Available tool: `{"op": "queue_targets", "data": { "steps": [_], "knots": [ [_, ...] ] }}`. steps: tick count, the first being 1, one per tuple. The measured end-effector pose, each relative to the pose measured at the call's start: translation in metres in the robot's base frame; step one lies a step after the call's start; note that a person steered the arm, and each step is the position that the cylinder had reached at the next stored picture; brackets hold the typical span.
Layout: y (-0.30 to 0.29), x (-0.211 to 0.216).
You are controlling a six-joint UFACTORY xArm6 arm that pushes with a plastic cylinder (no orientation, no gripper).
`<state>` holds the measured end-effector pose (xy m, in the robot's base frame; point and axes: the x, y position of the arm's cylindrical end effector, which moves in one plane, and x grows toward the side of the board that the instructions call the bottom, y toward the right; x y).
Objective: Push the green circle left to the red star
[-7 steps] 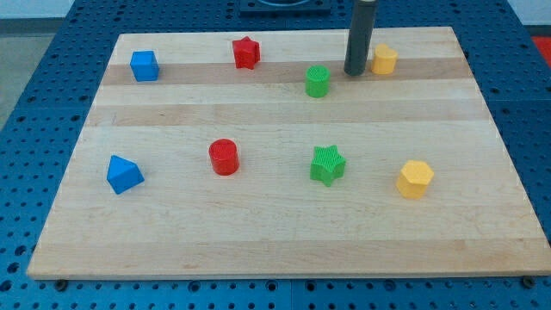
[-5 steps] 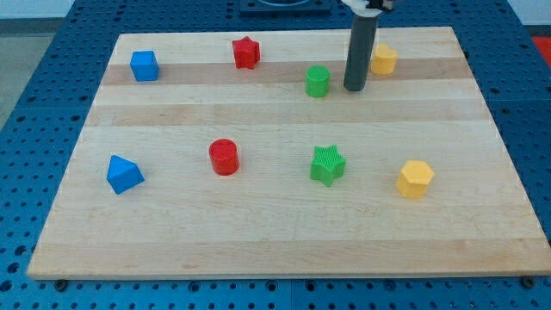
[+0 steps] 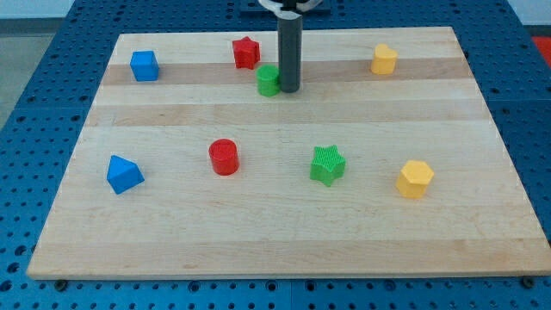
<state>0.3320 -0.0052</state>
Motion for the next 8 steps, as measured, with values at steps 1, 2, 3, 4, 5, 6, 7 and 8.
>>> {"op": "queue_targets", "data": {
  "steps": [1,2,3,4,5,6,7,8],
  "knots": [
    [-0.023,0.000],
    [-0.048,0.000],
    [-0.071,0.000],
    [-0.096,-0.001],
    [-0.122,-0.009],
    [-0.145,-0.015],
    [-0.141,-0.006],
    [-0.109,0.037]
  ]
}}
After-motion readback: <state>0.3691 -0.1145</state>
